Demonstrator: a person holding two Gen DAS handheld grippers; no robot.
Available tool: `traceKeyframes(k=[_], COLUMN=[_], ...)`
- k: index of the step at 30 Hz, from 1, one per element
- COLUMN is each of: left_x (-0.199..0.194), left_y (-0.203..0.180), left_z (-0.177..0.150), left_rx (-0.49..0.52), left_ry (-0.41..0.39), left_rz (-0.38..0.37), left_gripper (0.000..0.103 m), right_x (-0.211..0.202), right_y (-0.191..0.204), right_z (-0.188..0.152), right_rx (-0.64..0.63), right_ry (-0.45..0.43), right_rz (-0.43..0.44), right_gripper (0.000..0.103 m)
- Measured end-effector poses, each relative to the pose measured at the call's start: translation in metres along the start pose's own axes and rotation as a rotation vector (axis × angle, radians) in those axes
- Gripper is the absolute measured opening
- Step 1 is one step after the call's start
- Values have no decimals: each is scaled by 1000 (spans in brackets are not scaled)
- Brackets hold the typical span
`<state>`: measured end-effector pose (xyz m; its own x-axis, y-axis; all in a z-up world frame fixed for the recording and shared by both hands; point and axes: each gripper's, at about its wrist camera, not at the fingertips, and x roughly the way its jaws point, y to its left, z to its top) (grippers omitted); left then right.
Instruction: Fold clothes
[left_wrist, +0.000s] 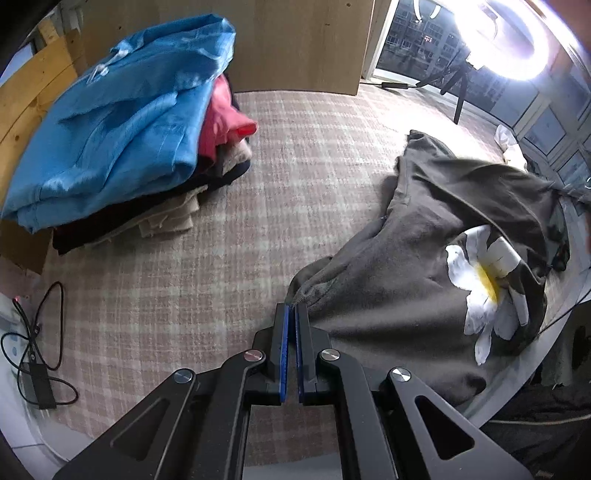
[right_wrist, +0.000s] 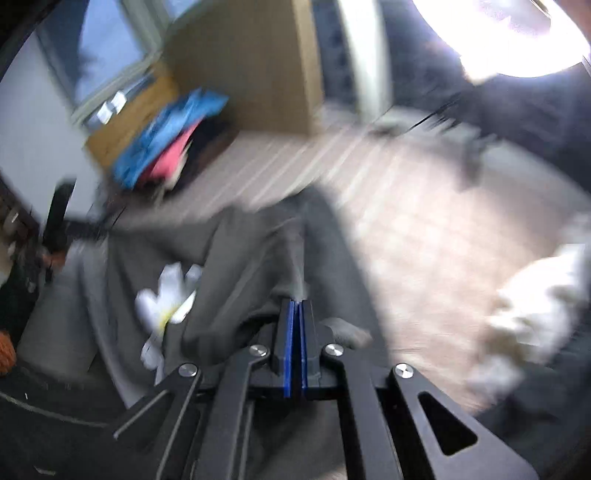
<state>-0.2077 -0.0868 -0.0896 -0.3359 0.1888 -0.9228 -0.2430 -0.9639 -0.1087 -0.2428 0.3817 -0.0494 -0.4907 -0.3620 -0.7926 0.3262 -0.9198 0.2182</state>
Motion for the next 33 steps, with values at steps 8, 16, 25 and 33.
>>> traceKeyframes(k=[8,16,25,33], left_x=[13,28,24,20], left_y=[-6,-6,-14,-20], left_z=[-15,-22,-25,-28], left_rx=[23,15,14,21], left_ry=[49,100,103,97], left_rz=[-8,21,39,38], left_gripper=[3,3,3,3], right_x=[-4,35,78,104], right_y=[-53,9,110,125], right_z=[-53,-20,-33,-34], right_rx=[91,-218,-744,-855], right_ry=[320,223,305,335], right_rz=[-341,36,239,303], right_gripper=[29,31,44,28])
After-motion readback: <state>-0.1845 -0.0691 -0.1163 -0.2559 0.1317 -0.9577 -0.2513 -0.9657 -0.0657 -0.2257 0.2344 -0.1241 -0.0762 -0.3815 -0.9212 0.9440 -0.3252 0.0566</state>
